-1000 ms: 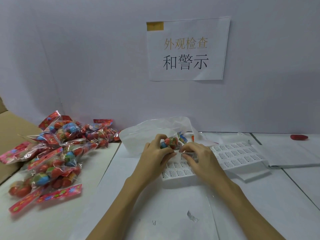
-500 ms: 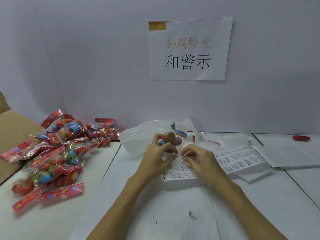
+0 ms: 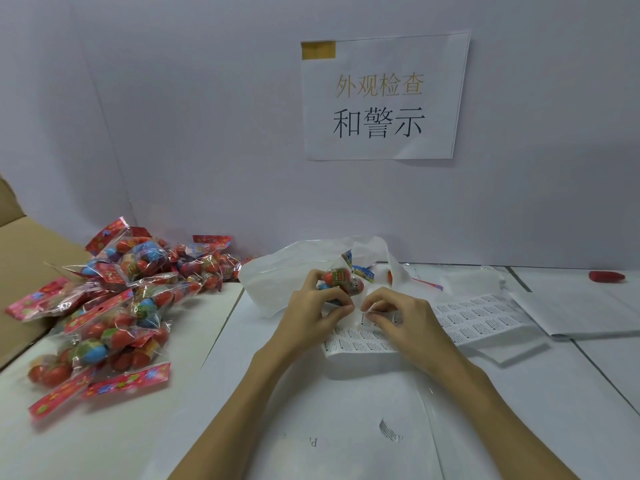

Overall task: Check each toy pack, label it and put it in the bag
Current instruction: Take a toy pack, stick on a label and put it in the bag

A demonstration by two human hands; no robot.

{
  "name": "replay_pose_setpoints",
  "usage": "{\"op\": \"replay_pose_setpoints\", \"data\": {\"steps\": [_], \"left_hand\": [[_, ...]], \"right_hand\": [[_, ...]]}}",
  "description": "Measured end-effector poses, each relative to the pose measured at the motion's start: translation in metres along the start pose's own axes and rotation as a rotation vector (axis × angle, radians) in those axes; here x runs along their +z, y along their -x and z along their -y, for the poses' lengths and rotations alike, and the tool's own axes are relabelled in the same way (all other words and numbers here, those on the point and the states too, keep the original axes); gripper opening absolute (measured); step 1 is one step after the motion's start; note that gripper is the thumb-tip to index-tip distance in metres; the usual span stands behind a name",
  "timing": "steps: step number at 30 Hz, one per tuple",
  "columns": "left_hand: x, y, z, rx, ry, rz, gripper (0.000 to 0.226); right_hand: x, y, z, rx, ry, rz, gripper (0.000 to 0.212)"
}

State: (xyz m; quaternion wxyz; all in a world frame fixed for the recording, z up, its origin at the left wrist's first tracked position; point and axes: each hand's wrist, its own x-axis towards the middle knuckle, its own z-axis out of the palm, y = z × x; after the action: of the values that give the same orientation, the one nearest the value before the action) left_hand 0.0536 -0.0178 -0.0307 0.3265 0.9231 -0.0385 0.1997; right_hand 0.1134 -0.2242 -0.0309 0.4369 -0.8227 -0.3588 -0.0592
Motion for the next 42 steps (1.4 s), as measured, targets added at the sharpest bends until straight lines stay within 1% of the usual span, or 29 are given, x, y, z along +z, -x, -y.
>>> {"op": "replay_pose_setpoints", "data": {"steps": [4, 7, 12, 18, 25, 30, 36, 42], "left_hand": [[-0.001, -0.001, 0.001, -0.048, 0.027, 0.032, 0.006], [-0.001, -0.002, 0.001, -0.091, 0.076, 0.026, 0.004], [0.001, -0.001, -0.003, -0.209, 0.172, 0.014, 0.004], [0.000, 0.003, -0.009, -0.133, 0.174, 0.012, 0.006], [0.000, 0.002, -0.006, -0.113, 0.162, 0.017, 0.003], [0.002, 0.001, -0.004, -0.120, 0.149, 0.012, 0.014], [0.004, 0.000, -0.002, -0.149, 0.102, 0.059, 0.010], [0.004, 0.000, -0.004, -0.166, 0.052, 0.092, 0.009]], "right_hand": [[-0.001, 0.000, 0.000, 0.001, 0.025, 0.004, 0.024], [-0.002, 0.000, 0.000, 0.000, -0.003, 0.014, 0.020], [0.000, 0.001, 0.002, 0.009, -0.014, 0.034, 0.016], [0.003, 0.002, 0.000, 0.021, -0.009, 0.031, 0.015], [0.002, 0.000, 0.001, -0.006, -0.006, 0.017, 0.018], [0.000, 0.000, 0.001, -0.018, -0.011, 0.029, 0.017], [0.000, 0.001, 0.003, -0.035, -0.050, 0.030, 0.023], [0.000, 0.001, 0.003, -0.036, -0.052, 0.025, 0.019]]}}
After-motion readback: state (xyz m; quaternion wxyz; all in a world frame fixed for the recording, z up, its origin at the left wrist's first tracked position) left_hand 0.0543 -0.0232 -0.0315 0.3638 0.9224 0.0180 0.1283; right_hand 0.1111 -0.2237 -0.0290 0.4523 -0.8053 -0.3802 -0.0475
